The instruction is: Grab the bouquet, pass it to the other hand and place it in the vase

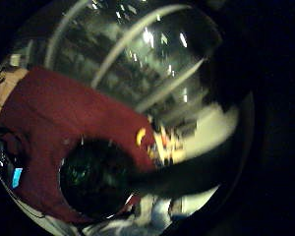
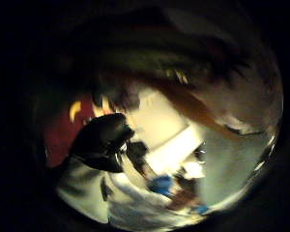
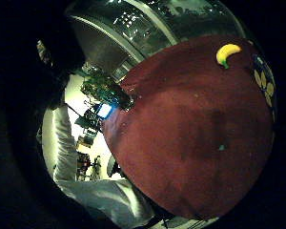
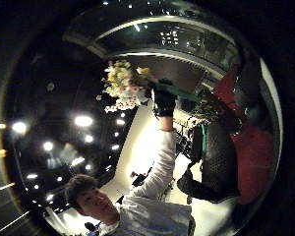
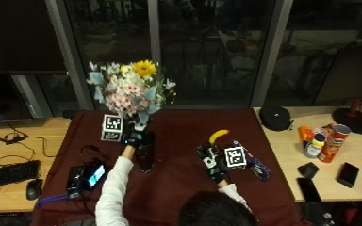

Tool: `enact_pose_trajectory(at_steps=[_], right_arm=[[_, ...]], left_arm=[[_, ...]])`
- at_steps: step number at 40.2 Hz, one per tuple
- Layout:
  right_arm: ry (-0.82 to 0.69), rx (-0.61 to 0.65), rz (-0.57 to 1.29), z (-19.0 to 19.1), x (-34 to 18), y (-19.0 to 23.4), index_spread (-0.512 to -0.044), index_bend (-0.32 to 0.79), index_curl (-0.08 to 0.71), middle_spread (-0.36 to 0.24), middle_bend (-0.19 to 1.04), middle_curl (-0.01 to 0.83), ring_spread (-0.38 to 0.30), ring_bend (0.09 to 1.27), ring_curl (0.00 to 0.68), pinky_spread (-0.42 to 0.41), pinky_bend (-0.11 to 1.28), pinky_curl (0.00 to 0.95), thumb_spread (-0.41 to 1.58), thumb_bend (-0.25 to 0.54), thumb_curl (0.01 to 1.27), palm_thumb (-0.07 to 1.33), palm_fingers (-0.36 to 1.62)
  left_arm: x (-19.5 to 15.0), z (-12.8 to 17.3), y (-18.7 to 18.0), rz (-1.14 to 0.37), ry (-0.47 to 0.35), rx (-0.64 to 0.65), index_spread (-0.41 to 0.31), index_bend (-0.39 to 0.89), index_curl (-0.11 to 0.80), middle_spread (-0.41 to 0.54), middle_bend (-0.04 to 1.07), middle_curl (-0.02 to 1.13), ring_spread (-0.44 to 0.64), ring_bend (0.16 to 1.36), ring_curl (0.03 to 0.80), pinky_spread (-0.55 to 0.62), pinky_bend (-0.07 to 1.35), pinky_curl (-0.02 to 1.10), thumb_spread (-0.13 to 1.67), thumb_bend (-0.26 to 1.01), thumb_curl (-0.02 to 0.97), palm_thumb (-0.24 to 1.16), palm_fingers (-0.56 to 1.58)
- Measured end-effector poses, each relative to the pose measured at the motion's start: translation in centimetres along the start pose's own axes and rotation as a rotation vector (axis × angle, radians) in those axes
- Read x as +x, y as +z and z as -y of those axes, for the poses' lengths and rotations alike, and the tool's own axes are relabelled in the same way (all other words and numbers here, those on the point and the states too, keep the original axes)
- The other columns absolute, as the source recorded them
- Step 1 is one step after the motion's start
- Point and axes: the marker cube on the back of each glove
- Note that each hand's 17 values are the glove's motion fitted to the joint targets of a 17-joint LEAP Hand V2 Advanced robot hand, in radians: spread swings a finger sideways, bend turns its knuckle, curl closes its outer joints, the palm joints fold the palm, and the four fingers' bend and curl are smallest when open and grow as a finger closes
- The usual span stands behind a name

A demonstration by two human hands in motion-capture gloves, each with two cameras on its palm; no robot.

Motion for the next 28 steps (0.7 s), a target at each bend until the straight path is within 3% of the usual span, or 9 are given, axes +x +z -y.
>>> enact_pose_trajectory(at_steps=[1, 2, 3, 5, 9, 15, 23, 28], right_arm=[[-0.007, 0.001, -0.008, 0.0, -0.2, -0.1, -0.202, 0.13, 0.308, -0.117, 0.34, 0.523, -0.172, 0.59, 0.471, -0.206, 0.49, 0.401, 0.93, -0.023, 0.57, 0.83, 1.17], [-0.035, 0.002, -0.021, 0.1, -0.3, -0.2, -0.202, 0.13, 0.309, -0.117, 0.34, 0.523, -0.172, 0.59, 0.471, -0.206, 0.49, 0.402, 0.94, -0.023, 0.57, 0.83, 1.17], [-0.084, 0.004, -0.038, 0.3, -0.4, -0.4, -0.202, 0.13, 0.31, -0.117, 0.34, 0.524, -0.171, 0.59, 0.471, -0.205, 0.49, 0.402, 0.94, -0.023, 0.57, 0.83, 1.17], [-0.191, 0.007, -0.069, 0.6, 0.0, -0.9, -0.202, 0.13, 0.311, -0.116, 0.34, 0.524, -0.171, 0.59, 0.472, -0.205, 0.49, 0.404, 0.94, -0.022, 0.57, 0.84, 1.17], [-0.11, 0.017, -0.054, 0.2, 1.3, -1.7, -0.201, 0.13, 0.314, -0.116, 0.34, 0.525, -0.171, 0.59, 0.473, -0.205, 0.49, 0.406, 0.94, -0.021, 0.57, 0.84, 1.17], [0.061, 0.034, -0.019, -0.9, 3.1, -2.6, -0.201, 0.13, 0.318, -0.112, 0.34, 0.526, -0.171, 0.59, 0.474, -0.205, 0.48, 0.409, 0.93, -0.022, 0.57, 0.85, 1.17], [0.067, 0.065, 0.018, -0.9, 5.2, -3.2, -0.202, 0.13, 0.323, -0.109, 0.34, 0.527, -0.17, 0.59, 0.475, -0.205, 0.48, 0.412, 0.93, -0.023, 0.57, 0.85, 1.17], [-0.163, 0.039, -0.061, -0.1, 6.4, -2.8, -0.202, 0.13, 0.326, -0.108, 0.34, 0.528, -0.167, 0.59, 0.476, -0.205, 0.48, 0.413, 0.92, -0.023, 0.57, 0.86, 1.17]], left_arm=[[-1.1, -0.3, 0.4, -0.007, -0.023, -0.06, -0.12, -0.19, 0.43, -0.28, 0.74, 0.59, -0.29, 0.84, 0.491, -0.32, 0.67, 0.48, 0.8, -0.13, 0.473, 0.43, 0.48], [-2.2, -0.7, 0.8, -0.011, -0.044, -0.106, -0.068, -0.16, 0.421, -0.234, 0.74, 0.62, -0.24, 0.83, 0.529, -0.24, 0.64, 0.51, 0.8, -0.12, 0.461, 0.4, 0.19], [-3.5, -1.4, 0.9, -0.005, -0.065, -0.138, -0.023, -0.08, 0.422, -0.151, 0.64, 0.62, -0.14, 0.81, 0.553, -0.12, 0.63, 0.54, 0.8, -0.12, 0.45, 0.36, -0.14], [-5.7, -3.5, 0.3, 0.029, -0.103, -0.165, 0.042, -0.01, 0.388, -0.052, 0.53, 0.58, -0.03, 0.8, 0.524, 0.0, 0.62, 0.52, 0.8, -0.1, 0.434, 0.32, -0.24], [-7.7, -6.3, -1.3, 0.081, -0.133, -0.131, 0.136, 0.02, 0.309, 0.129, 0.33, 0.43, 0.15, 0.74, 0.4, 0.17, 0.54, 0.41, 0.79, -0.07, 0.413, 0.28, -0.24], [-7.3, -7.0, -3.5, 0.127, -0.077, -0.053, 0.218, 0.04, 0.24, 0.295, 0.24, 0.35, 0.3, 0.71, 0.341, 0.33, 0.5, 0.35, 0.79, -0.05, 0.395, 0.26, -0.2], [-5.3, -6.6, -5.2, 0.114, -0.025, 0.025, 0.233, 0.08, 0.194, 0.357, 0.22, 0.33, 0.39, 0.67, 0.314, 0.42, 0.46, 0.33, 0.79, -0.05, 0.37, 0.19, -0.13], [-4.8, -7.0, -5.8, 0.101, -0.035, 0.043, 0.231, 0.09, 0.177, 0.361, 0.22, 0.33, 0.41, 0.67, 0.306, 0.44, 0.44, 0.32, 0.81, -0.04, 0.36, 0.18, -0.09]])
